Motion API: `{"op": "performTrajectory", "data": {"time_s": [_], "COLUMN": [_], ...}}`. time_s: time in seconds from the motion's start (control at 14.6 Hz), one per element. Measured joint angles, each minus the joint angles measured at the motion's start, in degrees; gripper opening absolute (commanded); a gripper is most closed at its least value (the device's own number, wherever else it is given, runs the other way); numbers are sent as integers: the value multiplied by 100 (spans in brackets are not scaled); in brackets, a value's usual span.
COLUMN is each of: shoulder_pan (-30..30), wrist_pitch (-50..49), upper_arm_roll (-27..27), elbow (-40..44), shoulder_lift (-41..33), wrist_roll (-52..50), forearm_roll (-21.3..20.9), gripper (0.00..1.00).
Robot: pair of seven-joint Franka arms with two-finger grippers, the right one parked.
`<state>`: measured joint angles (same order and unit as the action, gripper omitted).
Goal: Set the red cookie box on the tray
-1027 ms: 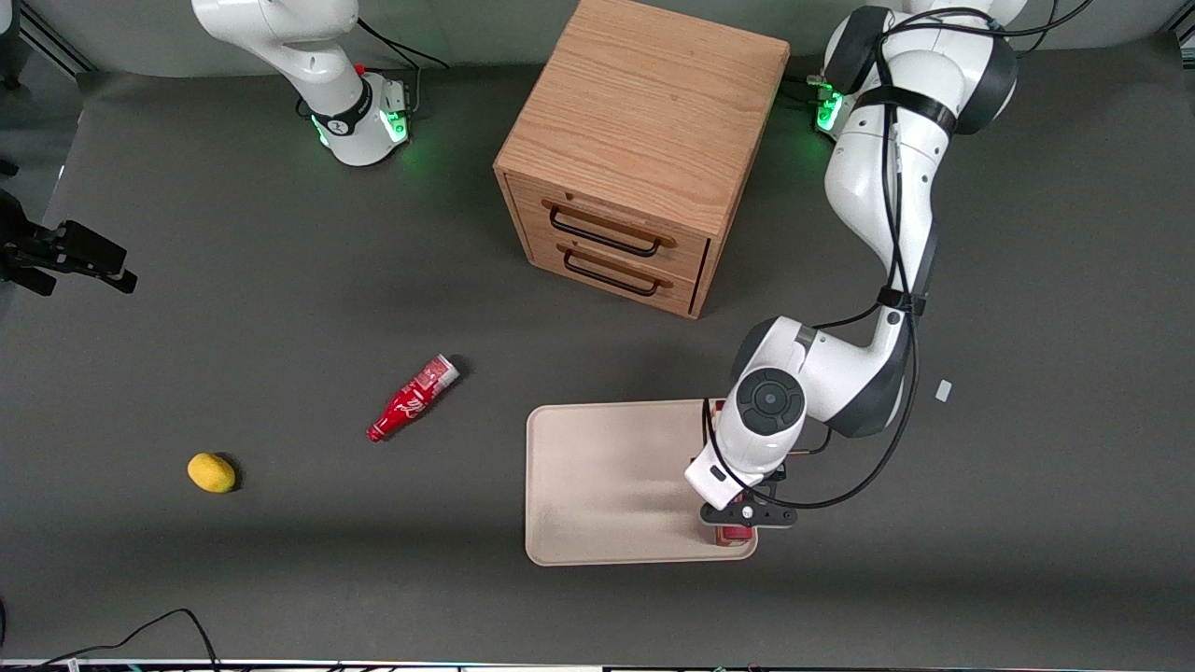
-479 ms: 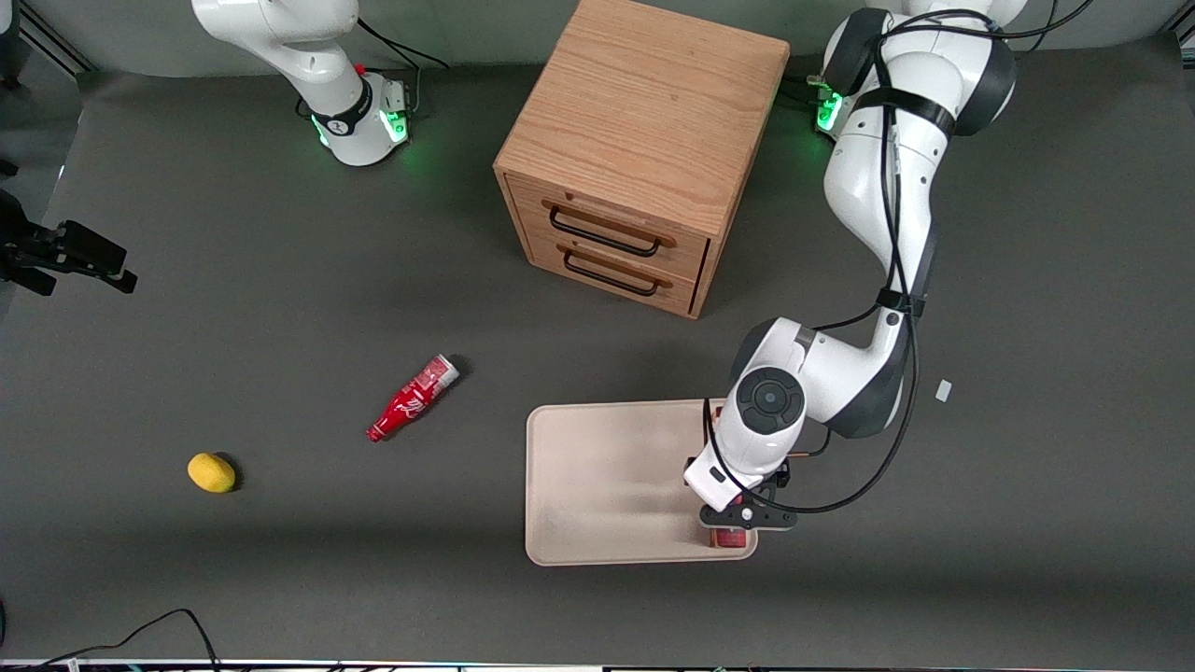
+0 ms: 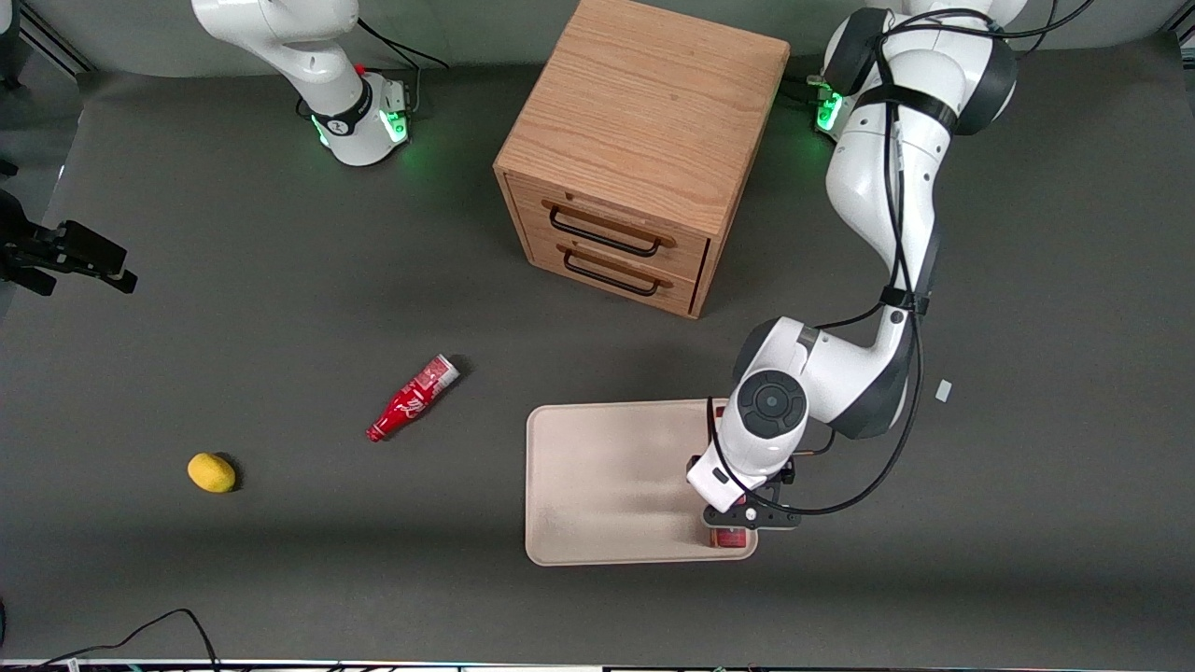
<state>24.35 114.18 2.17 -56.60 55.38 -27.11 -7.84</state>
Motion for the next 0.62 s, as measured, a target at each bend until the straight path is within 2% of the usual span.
{"op": "performTrajectory", "data": {"time_s": [0.14, 0.34, 0.48, 0.62], "shoulder_pan": [-21, -449, -835, -1055], "wrist_pitch": [-1179, -2632, -3134, -3220], "upper_arm_roll": [0, -64, -159, -414], "elbow": [526, 932, 912, 616], "shoulder_lift": [-163, -821, -1313, -1740], "wrist_roll": [225, 1121, 1846, 2444], "forearm_roll": [108, 678, 795, 854], "gripper": [100, 100, 100, 100]}}
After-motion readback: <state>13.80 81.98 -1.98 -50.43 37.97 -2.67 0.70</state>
